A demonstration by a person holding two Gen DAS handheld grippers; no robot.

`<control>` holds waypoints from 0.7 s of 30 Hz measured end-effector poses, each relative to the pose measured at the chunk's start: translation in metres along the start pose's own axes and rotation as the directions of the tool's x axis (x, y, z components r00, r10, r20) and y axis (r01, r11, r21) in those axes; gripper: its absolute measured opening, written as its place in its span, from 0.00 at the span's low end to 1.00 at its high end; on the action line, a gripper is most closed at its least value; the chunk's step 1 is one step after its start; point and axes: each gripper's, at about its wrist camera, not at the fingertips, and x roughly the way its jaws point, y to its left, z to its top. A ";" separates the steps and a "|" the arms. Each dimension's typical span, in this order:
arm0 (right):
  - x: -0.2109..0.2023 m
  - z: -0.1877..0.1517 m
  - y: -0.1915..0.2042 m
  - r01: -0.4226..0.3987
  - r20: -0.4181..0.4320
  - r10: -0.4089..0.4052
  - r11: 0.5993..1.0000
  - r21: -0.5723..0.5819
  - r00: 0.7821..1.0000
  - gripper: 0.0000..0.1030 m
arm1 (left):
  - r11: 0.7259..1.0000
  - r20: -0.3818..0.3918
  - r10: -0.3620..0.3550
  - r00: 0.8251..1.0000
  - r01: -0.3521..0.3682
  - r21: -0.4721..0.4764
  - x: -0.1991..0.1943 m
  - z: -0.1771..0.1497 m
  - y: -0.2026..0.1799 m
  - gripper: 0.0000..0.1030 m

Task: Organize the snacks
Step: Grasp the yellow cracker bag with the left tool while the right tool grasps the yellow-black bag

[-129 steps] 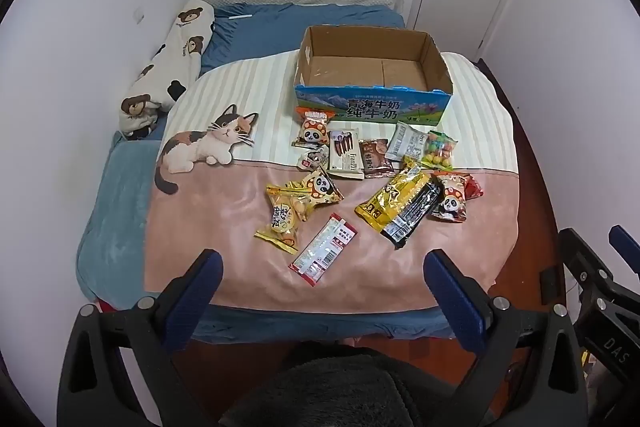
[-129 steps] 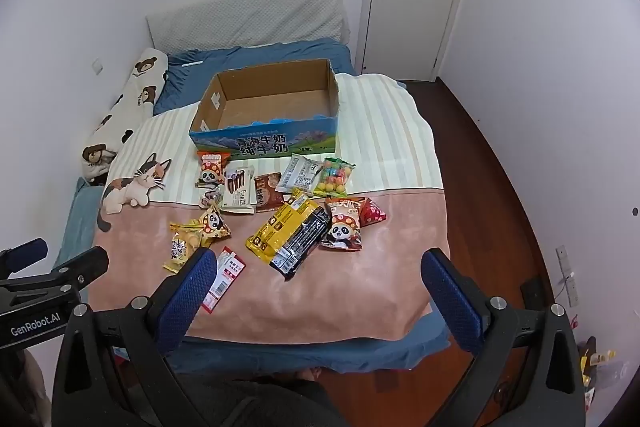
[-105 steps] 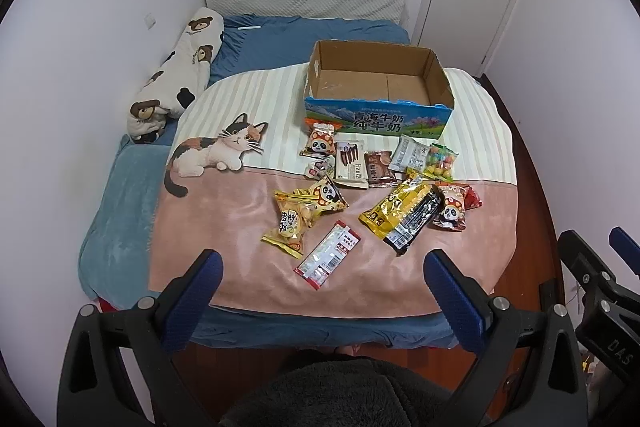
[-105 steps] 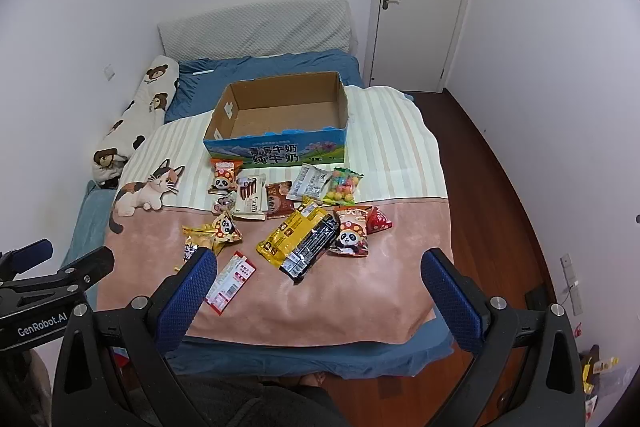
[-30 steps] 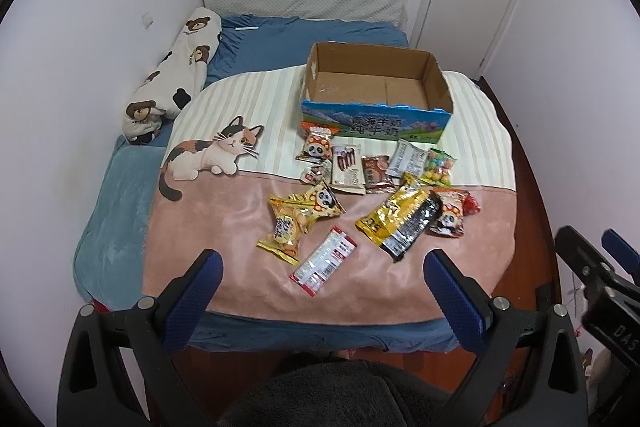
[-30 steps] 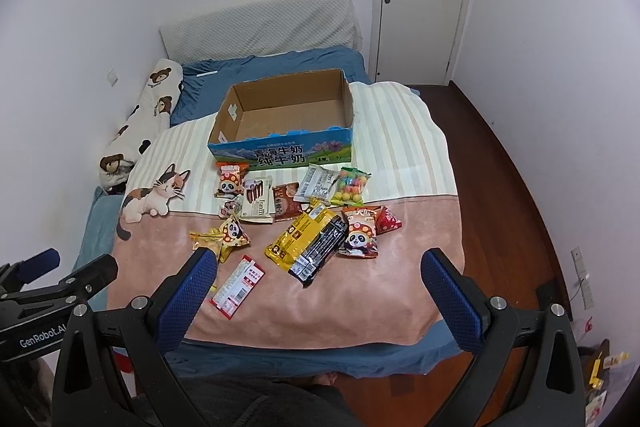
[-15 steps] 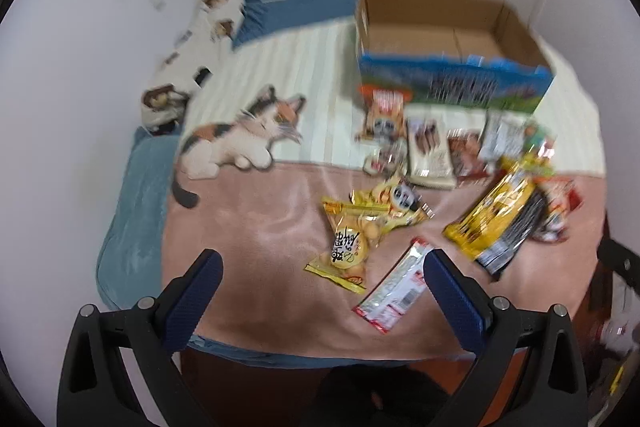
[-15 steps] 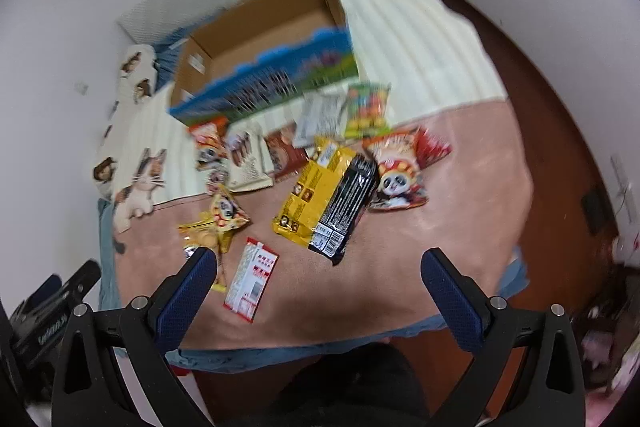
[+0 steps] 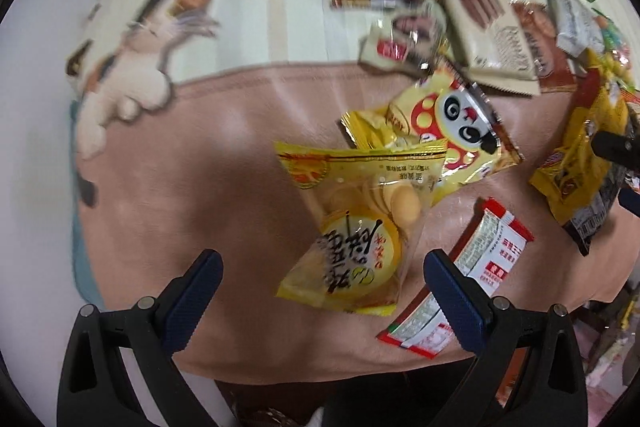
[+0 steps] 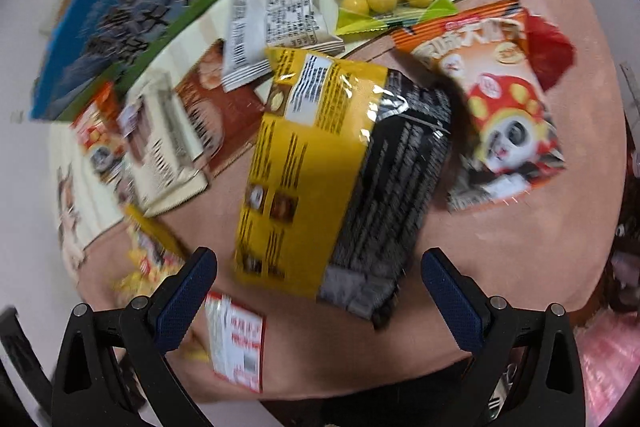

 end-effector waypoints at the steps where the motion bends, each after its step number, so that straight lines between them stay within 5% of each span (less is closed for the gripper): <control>1: 0.007 0.003 0.002 0.021 -0.001 -0.021 1.000 0.010 1.000 1.00 | 1.000 -0.012 -0.011 1.000 0.011 -0.004 0.006 0.001 0.000 1.00; 8: 0.047 0.014 0.001 0.082 -0.026 -0.080 0.992 0.097 0.996 0.94 | 0.993 -0.059 -0.099 0.993 0.095 -0.069 0.038 0.002 0.009 1.00; 12: 0.056 0.007 0.026 0.126 -0.014 -0.129 0.981 -0.146 0.992 0.87 | 0.980 -0.066 -0.154 0.986 0.144 -0.135 0.048 -0.005 0.023 1.00; 16: 0.075 -0.014 0.056 0.195 -0.011 -0.225 0.868 -0.457 0.974 0.87 | 0.963 -0.066 -0.207 0.976 0.192 -0.189 0.062 -0.013 0.035 1.00; 18: 0.086 -0.021 0.063 0.192 -0.024 -0.241 0.826 -0.531 0.970 0.97 | 0.959 -0.061 -0.221 0.973 0.205 -0.196 0.067 -0.015 0.038 1.00; 21: 0.092 -0.021 0.061 0.163 -0.037 -0.212 0.844 -0.511 0.977 0.99 | 0.956 -0.045 -0.232 0.972 0.220 -0.192 0.066 -0.019 0.041 1.00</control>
